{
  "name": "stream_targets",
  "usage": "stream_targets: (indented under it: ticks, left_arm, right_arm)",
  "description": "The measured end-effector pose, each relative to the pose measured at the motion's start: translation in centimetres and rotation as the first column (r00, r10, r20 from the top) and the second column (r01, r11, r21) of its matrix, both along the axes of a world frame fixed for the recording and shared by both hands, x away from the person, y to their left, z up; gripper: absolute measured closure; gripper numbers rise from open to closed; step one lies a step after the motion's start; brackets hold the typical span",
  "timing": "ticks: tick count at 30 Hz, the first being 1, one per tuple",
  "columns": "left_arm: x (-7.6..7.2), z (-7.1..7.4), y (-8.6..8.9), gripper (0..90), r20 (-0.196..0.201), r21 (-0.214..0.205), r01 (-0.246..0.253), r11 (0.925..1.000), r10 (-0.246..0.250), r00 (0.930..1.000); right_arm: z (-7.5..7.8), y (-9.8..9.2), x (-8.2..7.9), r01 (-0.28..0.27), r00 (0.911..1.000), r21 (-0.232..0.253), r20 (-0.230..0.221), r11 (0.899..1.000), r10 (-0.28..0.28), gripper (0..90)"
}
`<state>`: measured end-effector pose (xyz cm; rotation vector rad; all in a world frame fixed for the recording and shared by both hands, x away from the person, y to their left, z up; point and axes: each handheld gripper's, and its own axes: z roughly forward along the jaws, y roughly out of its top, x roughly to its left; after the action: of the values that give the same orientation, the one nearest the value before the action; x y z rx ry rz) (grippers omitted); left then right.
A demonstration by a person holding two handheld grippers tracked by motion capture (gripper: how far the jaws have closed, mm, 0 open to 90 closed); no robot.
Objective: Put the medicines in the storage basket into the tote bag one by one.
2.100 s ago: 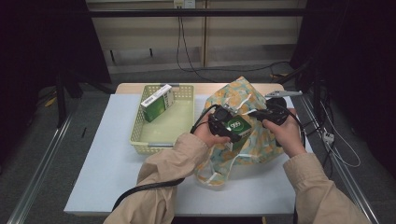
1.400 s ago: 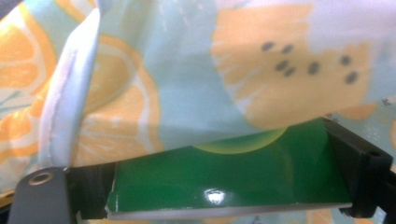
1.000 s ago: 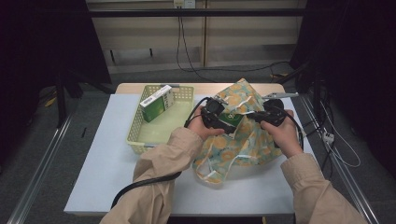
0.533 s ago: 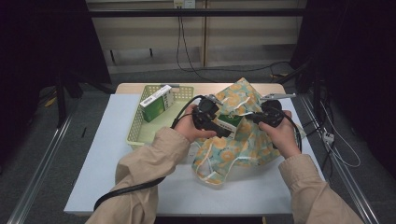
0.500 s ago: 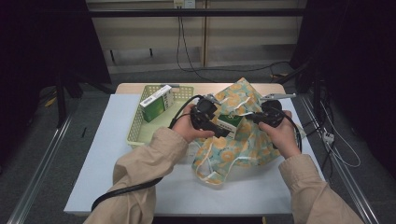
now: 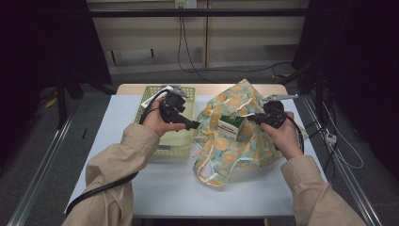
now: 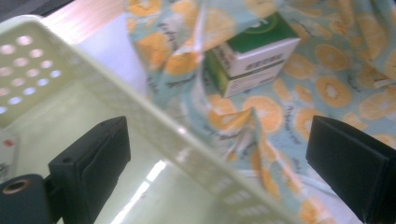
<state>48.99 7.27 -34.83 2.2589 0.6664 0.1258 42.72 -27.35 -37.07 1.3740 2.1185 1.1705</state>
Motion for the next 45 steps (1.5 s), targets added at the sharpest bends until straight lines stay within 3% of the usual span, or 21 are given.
stream_targets:
  ticks: [5,12,20,26,30,36,43,44,45]
  left_arm:
    - [1.3,-0.1,2.0,6.8,0.022,-0.004,-0.05,0.9987,0.05,0.9985]
    - [2.9,-0.5,4.2,8.1,0.045,0.056,-0.12,0.9911,0.118,0.992]
    - [4.3,-1.0,6.3,8.8,0.064,0.067,-0.172,0.9828,0.168,0.9837]
    - [5.2,-1.0,7.4,9.6,0.067,0.061,-0.212,0.9753,0.208,0.9757]
    - [5.8,-1.4,8.0,10.9,0.087,0.094,-0.239,0.9664,0.231,0.9689]
    - [6.8,-1.9,8.9,12.3,0.105,0.093,-0.278,0.9561,0.268,0.9577]
    - [7.9,-3.5,9.3,21.8,0.108,0.115,-0.301,0.9467,0.289,0.9512]
    - [8.0,-3.8,9.4,26.9,0.109,0.116,-0.293,0.949,0.281,0.9534]
    - [8.0,-4.2,9.3,32.9,0.1,0.119,-0.3,0.9464,0.29,0.9519]
  right_arm:
    - [0.0,0.1,0.0,0.001,1.0,0.001,0.002,1.0,-0.001,90.0]
    - [-0.1,0.1,0.1,-0.006,1.0,0.004,-0.002,1.0,0.006,90.0]
    - [-0.1,-0.3,0.1,-0.002,1.0,0.01,-0.002,1.0,0.002,90.0]
    - [-0.1,-0.3,0.2,-0.003,1.0,0.012,-0.004,1.0,0.003,90.0]
    - [-0.1,-0.4,0.2,0.001,1.0,0.008,-0.005,1.0,-0.001,90.0]
    - [-0.1,-0.4,0.2,-0.003,1.0,0.013,-0.007,1.0,0.003,90.0]
    - [-0.4,-0.3,0.5,-0.005,0.9999,0.012,-0.014,1.0,0.005,90.0]
    - [-0.4,-0.3,0.5,-0.004,0.9999,0.012,-0.014,1.0,0.005,90.0]
    - [-0.4,-0.4,0.5,-0.005,0.9999,0.011,-0.014,1.0,0.005,90.0]
